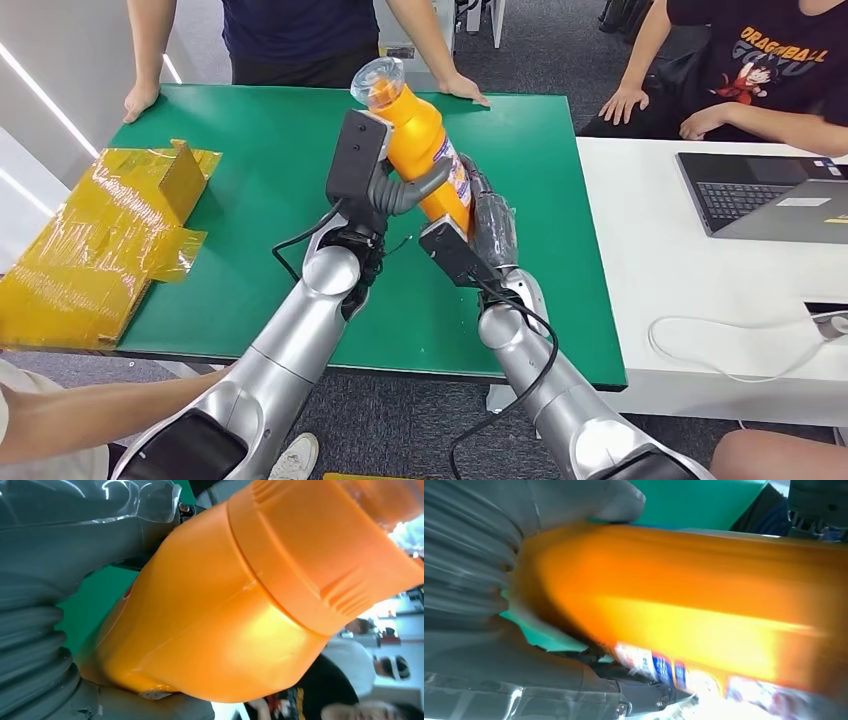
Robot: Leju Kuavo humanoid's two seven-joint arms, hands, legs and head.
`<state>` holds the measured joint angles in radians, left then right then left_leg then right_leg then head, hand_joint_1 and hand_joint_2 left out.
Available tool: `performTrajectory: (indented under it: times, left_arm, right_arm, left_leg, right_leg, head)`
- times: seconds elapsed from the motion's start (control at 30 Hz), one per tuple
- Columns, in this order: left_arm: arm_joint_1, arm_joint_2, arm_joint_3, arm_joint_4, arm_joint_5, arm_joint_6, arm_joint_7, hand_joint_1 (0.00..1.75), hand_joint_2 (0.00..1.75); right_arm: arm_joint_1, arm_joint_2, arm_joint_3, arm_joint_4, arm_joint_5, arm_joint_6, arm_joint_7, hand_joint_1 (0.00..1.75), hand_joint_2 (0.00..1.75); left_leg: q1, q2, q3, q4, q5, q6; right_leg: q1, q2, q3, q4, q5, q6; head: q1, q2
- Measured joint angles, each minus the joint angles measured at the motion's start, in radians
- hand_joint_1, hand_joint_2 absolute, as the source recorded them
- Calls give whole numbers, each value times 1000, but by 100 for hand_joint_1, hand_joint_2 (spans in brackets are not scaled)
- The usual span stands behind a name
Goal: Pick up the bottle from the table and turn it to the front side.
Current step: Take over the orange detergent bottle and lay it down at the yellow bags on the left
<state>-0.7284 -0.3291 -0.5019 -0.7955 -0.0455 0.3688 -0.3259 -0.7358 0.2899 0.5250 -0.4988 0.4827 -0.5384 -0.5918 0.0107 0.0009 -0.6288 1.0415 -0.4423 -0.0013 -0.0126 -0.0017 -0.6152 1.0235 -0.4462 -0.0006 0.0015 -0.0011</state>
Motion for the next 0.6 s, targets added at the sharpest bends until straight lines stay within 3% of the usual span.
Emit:
performTrajectory:
  times: [0.27,0.6]
  left_arm:
    - [23,46,55,0,-12,30,-18,175,175]
    - [59,104,86,-19,6,56,-34,175,175]
  right_arm:
    - [37,-41,-7,-95,-4,-80,20,0,175]
    - [241,-118,-20,-437,7,-140,64,0,175]
  left_leg:
    - [0,0,0,0,0,0]
    - [0,0,0,0,-1,1]
  right_leg:
    - [0,0,0,0,0,0]
    - [0,0,0,-1,0,0]
  head:
    - [0,0]
    - [0,0]
